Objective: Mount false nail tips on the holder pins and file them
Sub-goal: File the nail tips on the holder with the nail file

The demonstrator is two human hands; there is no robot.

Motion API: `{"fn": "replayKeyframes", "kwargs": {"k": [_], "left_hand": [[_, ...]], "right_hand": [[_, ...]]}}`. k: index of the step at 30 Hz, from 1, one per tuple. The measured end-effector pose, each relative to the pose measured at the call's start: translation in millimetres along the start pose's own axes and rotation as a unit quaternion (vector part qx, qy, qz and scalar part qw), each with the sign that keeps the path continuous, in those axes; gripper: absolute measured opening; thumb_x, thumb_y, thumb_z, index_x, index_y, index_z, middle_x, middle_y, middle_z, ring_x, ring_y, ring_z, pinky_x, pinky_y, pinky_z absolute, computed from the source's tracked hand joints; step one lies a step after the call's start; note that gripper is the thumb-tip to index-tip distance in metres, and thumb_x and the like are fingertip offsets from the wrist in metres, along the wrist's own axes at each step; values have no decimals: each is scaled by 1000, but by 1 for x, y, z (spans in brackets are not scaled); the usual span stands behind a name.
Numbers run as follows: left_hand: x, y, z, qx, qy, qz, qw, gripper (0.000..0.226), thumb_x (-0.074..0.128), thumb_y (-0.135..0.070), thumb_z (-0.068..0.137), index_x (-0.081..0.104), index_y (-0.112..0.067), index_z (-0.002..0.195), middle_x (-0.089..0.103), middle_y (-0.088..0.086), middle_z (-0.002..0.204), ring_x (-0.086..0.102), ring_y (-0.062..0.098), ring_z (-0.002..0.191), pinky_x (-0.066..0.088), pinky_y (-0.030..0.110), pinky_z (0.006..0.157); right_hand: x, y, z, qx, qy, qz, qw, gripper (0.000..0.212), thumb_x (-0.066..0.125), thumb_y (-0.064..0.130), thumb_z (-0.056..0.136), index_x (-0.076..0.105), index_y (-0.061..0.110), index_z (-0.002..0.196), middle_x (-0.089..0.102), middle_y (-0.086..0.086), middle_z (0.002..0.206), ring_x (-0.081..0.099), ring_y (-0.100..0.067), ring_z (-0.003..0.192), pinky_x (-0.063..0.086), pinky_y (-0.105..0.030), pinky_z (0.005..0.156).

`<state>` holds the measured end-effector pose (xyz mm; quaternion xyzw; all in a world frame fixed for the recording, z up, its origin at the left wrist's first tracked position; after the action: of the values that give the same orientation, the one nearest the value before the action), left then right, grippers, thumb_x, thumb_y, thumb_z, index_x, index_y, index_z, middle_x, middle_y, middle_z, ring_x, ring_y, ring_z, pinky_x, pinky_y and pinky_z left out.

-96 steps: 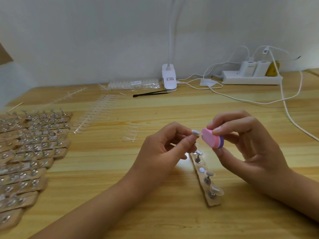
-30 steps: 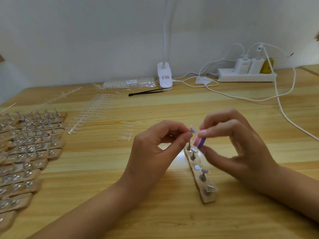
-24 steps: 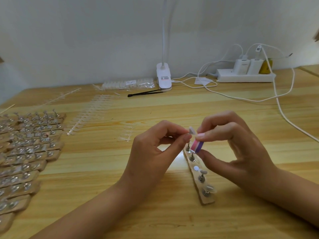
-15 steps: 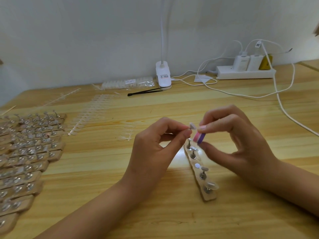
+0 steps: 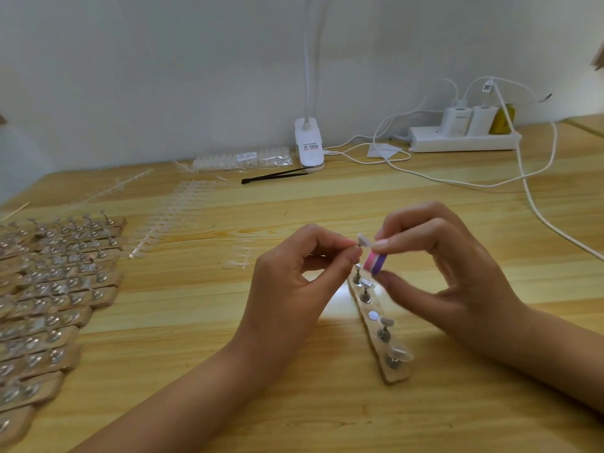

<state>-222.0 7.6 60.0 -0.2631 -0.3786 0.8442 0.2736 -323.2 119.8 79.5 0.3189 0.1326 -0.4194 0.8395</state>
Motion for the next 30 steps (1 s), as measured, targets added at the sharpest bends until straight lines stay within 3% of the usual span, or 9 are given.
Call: {"fn": "replayKeyframes", "kwargs": {"k": [7,12,15,22,26,30], "left_hand": [[0,2,-1,-10,7,-5,1000,5,70,-15,88,70,-18,92,73,-9,87,71,9,85,54,17,76],[8,9,-4,-63,71,-60,994,3,71,-24,87,69,-23,89,73,-1,83,70,15,79,57,29,74],[12,9,-5,-77,93,-91,989,4,68,-27,88,67,-23,89,73,0,81,71,14,78,55,23,71],[18,9,-6,-79,114,-114,984,4,62,-15,90,60,-12,88,71,-6,79,68,8,74,52,19,70],[20,9,-7,-77,122,-107,984,9,62,-17,91,60,-9,90,72,-3,82,71,11,79,54,22,73],[18,6,-7,-48,121,-78,988,3,61,-12,91,60,-11,90,70,-5,82,68,9,78,51,18,74]], "right_hand": [[3,-2,-1,9,2,21,1000,20,66,20,90,58,22,108,56,1,107,60,-22,102,49,-37,88],[-13,-28,1,85,-19,-2,996,23,68,14,86,57,15,107,57,-2,108,61,-22,101,54,-40,86],[-11,-17,1,53,-16,-3,998,24,63,18,87,54,21,109,55,-2,110,60,-19,104,53,-32,92],[1,12,-3,-43,20,-9,999,20,66,16,90,58,19,108,54,2,111,60,-21,103,52,-39,83],[-1,5,-2,-22,19,-25,999,21,66,14,87,58,22,106,55,-2,108,60,-24,101,51,-45,80],[3,13,-5,-66,25,-57,996,21,67,17,90,58,20,109,54,3,109,60,-21,102,49,-43,81]]}}
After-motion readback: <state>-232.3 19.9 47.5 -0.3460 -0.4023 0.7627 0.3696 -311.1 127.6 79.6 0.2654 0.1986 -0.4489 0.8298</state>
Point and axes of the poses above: each hand's wrist, its own z-axis towards the middle knuckle, its own x-axis out of the palm, y = z × x, the point moved 8 cm from there along z, towards the middle knuckle
